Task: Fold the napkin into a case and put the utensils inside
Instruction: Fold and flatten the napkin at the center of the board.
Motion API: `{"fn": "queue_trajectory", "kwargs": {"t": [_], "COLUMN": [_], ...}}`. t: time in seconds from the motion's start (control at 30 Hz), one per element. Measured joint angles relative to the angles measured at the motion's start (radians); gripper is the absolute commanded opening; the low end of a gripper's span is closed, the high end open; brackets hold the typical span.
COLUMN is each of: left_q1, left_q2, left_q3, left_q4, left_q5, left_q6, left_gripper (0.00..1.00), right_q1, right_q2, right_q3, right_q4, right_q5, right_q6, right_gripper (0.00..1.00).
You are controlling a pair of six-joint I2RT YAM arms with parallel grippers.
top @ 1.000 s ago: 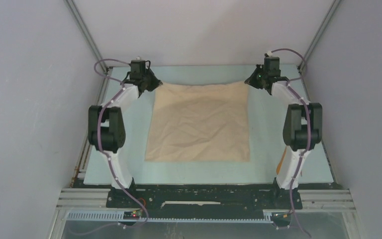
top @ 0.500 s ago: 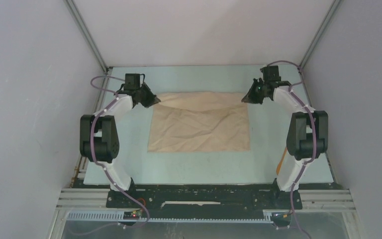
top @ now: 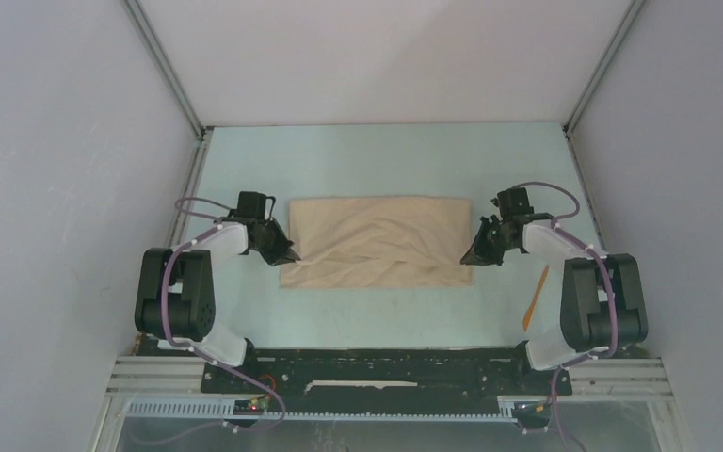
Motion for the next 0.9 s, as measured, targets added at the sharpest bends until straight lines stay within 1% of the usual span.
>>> {"fn": "queue_trajectory", "kwargs": {"t": [0.23,0.57,0.9], "left_q1": [0.0,0.0,0.0], "left_q2": [-0.14,-0.167,-0.211], "left_q3": [-0.06,-0.158,-0.16], "left_q4": [-0.01,-0.019,-0.035], "left_q5": [-0.024,-0.057,-0.093], "left_q6": [0.025,0.035,0.045], "left_gripper": [0.0,0.0,0.0], "right_q1": [0.0,-0.007,-0.028], "right_q2": [-0.067,-0.077,-0.074], "right_q3": [-0.061,-0.106,-0.113], "right_q4": [0.02,0.021,0.019], "right_q5": [0.0,0.021,0.043], "right_q6": [-0.004,-0.004,-0.004], "right_gripper": [0.0,0.0,0.0]}}
